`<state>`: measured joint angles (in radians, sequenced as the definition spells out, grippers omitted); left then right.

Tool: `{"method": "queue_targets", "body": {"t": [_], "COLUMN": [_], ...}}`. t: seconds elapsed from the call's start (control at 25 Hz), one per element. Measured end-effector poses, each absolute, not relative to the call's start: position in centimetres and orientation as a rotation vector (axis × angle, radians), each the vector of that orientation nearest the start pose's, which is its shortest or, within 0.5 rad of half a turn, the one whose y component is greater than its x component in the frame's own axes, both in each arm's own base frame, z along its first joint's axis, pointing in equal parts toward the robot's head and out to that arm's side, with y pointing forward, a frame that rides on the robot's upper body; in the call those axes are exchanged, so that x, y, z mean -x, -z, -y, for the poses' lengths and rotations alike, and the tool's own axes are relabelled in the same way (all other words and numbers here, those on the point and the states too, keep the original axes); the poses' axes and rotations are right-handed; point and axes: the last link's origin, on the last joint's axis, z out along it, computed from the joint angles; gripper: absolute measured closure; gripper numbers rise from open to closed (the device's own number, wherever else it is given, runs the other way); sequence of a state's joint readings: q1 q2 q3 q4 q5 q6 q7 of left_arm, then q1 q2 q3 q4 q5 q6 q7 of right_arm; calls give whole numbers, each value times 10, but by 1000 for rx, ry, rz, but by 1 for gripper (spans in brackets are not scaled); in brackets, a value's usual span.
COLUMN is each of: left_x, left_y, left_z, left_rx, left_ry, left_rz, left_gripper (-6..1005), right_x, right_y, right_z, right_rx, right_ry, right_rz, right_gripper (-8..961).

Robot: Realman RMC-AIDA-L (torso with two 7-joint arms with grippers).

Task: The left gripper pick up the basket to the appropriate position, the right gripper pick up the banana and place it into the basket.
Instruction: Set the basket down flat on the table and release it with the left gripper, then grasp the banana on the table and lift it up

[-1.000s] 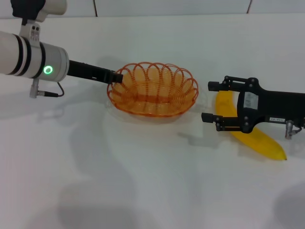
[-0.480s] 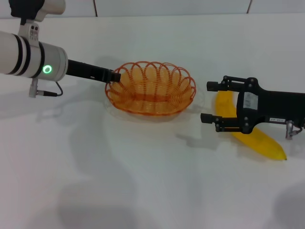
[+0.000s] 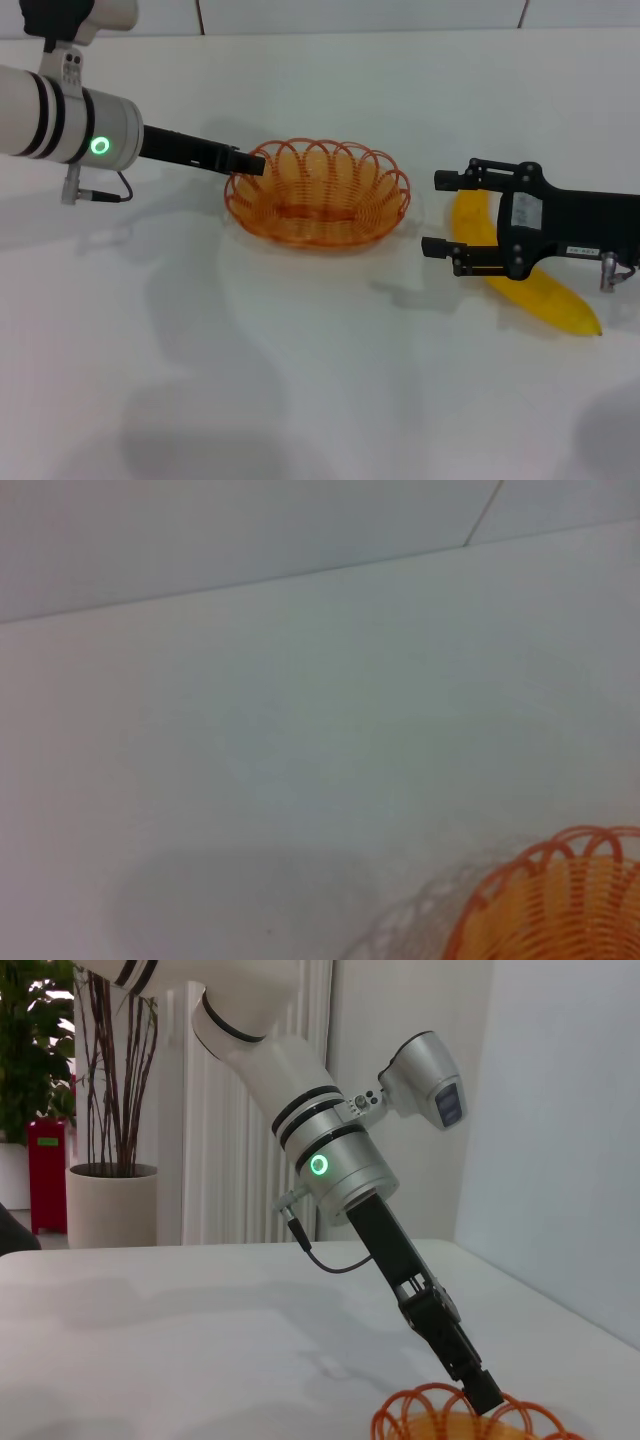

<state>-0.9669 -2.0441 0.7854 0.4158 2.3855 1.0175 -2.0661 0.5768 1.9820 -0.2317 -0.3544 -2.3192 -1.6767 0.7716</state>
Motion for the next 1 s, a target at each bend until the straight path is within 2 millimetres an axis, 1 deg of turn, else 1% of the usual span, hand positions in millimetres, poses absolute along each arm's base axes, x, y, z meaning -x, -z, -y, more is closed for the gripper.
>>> {"method": "queue_targets", "body": {"t": [0.16, 0.36, 0.44, 0.52, 0.6, 0.76, 0.8, 0.84, 1.0], "left_x": [202, 194, 195, 201, 212, 246, 252, 264, 288], "left_y": [42, 33, 29, 24, 20, 13, 11, 7, 5], "left_z": [-440, -444, -442, -435, -422, -383, -376, -361, -333], "left_rx": [2530, 2554, 2566, 2575, 2590, 2576, 2564, 2538, 2479], "left_ry": [132, 147, 149, 176, 222, 412, 454, 539, 638], "left_rz": [1085, 988, 955, 927, 895, 816, 792, 727, 650], "left_gripper": [705, 472, 405, 339, 272, 280, 282, 284, 289], "right_x": [-296, -303, -306, -307, -307, -309, -309, -310, -314], "right_y": [-9, -14, -16, -17, -18, -18, -19, -19, -20], "right_z": [-306, -302, -300, -300, -300, -299, -298, -297, -294], "right_rx": [2691, 2662, 2649, 2640, 2631, 2625, 2624, 2622, 2607], "right_ry": [-730, -728, -728, -730, -734, -735, -735, -734, -729], "right_rz": [-141, -169, -180, -184, -184, -191, -194, -197, -209], "right_gripper": [169, 168, 168, 168, 167, 167, 166, 166, 166]}}
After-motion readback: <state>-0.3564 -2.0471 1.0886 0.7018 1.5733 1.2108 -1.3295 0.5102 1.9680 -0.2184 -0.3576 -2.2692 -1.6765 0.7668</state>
